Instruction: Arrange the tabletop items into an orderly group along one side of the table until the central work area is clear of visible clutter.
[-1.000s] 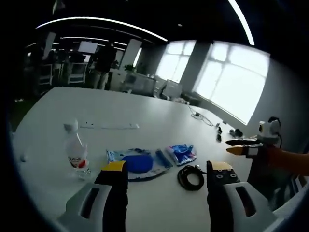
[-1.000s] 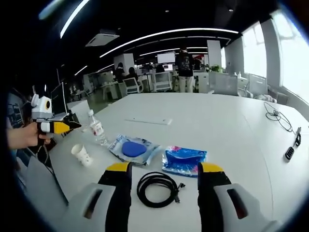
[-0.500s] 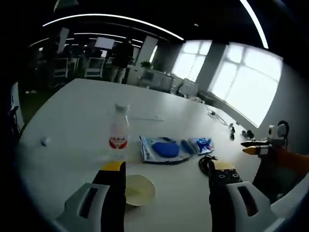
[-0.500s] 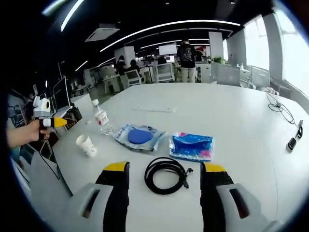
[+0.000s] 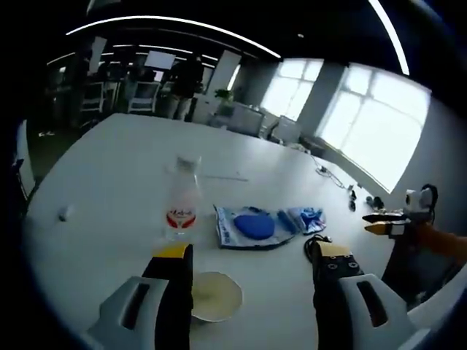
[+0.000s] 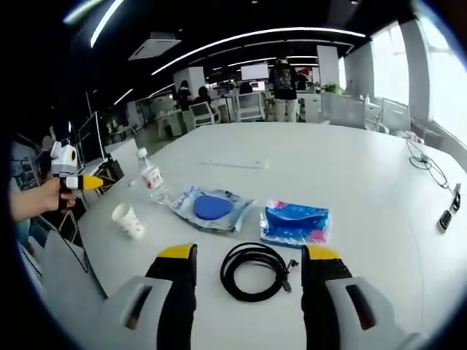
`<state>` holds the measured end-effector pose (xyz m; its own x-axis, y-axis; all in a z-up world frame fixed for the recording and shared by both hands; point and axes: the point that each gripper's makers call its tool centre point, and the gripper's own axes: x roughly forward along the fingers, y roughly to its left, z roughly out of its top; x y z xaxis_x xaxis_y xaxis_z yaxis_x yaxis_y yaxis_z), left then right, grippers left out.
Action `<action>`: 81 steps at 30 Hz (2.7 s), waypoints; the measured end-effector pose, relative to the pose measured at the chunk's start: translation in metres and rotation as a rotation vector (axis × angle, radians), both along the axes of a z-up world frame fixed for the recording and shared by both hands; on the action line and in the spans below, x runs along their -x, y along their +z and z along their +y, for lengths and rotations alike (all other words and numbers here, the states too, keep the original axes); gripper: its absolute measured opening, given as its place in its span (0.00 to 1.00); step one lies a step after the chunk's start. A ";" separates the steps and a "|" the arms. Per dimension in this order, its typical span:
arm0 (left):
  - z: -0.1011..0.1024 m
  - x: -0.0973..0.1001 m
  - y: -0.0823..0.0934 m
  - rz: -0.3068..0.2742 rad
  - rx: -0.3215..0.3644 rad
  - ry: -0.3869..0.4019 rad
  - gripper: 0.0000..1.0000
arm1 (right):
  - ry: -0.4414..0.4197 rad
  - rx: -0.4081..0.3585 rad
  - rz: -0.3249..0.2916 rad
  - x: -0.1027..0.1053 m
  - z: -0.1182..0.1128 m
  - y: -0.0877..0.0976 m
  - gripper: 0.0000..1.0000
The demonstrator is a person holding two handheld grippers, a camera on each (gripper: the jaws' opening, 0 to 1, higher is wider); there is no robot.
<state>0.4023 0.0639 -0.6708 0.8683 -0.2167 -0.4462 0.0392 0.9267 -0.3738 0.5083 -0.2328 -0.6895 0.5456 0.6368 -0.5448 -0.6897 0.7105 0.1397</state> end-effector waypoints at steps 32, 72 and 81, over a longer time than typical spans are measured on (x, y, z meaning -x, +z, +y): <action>-0.018 -0.075 -0.039 0.107 -0.002 -0.046 0.56 | 0.061 -0.016 0.057 -0.046 0.045 -0.030 0.53; -0.017 -0.104 -0.104 0.343 -0.055 -0.019 0.50 | 0.130 -0.028 0.208 -0.054 0.101 -0.087 0.42; -0.015 -0.108 -0.114 0.385 -0.080 -0.012 0.49 | 0.126 -0.015 0.242 -0.057 0.106 -0.102 0.38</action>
